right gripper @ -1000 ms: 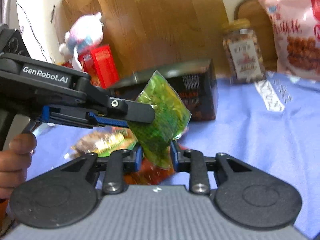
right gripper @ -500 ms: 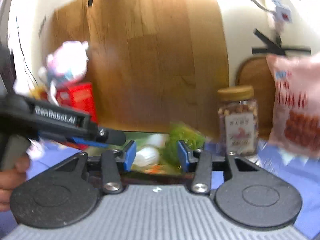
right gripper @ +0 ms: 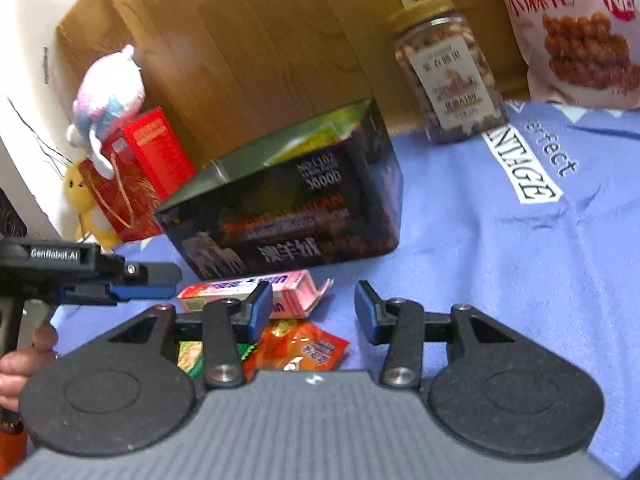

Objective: Organize snacks
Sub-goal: 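Grasp the pink-white UHA candy box with the right gripper, drop it in the tin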

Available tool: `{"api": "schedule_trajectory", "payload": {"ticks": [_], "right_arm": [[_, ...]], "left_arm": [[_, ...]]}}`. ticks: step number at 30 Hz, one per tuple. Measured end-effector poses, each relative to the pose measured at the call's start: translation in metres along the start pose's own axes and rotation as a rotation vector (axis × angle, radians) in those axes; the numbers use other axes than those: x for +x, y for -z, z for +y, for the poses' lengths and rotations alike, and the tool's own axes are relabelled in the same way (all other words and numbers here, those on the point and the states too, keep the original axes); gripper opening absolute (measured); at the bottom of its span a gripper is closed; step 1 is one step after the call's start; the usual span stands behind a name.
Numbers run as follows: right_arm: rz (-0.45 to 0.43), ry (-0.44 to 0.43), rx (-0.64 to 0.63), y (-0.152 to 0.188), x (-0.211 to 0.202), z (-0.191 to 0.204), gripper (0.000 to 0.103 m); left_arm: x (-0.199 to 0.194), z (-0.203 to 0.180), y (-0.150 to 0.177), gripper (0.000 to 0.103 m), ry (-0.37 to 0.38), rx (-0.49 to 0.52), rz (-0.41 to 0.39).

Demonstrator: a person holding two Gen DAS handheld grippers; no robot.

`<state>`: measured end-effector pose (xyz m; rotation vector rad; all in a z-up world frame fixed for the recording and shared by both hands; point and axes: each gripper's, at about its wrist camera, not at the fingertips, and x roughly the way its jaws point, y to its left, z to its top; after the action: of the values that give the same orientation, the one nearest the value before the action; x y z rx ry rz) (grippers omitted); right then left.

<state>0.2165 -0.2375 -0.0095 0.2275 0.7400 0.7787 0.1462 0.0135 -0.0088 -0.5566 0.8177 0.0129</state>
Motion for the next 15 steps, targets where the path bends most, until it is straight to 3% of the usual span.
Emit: {"api": "schedule_trajectory", "payload": {"ticks": [8, 15], "right_arm": [[0.023, -0.007, -0.045, 0.001, 0.014, 0.014, 0.042], [-0.080, -0.019, -0.106, -0.006, -0.010, 0.031, 0.036]], "left_arm": [[0.006, -0.011, 0.007, 0.038, -0.005, 0.020, -0.002], [-0.038, -0.025, 0.000, 0.038, 0.029, 0.060, -0.124]]}}
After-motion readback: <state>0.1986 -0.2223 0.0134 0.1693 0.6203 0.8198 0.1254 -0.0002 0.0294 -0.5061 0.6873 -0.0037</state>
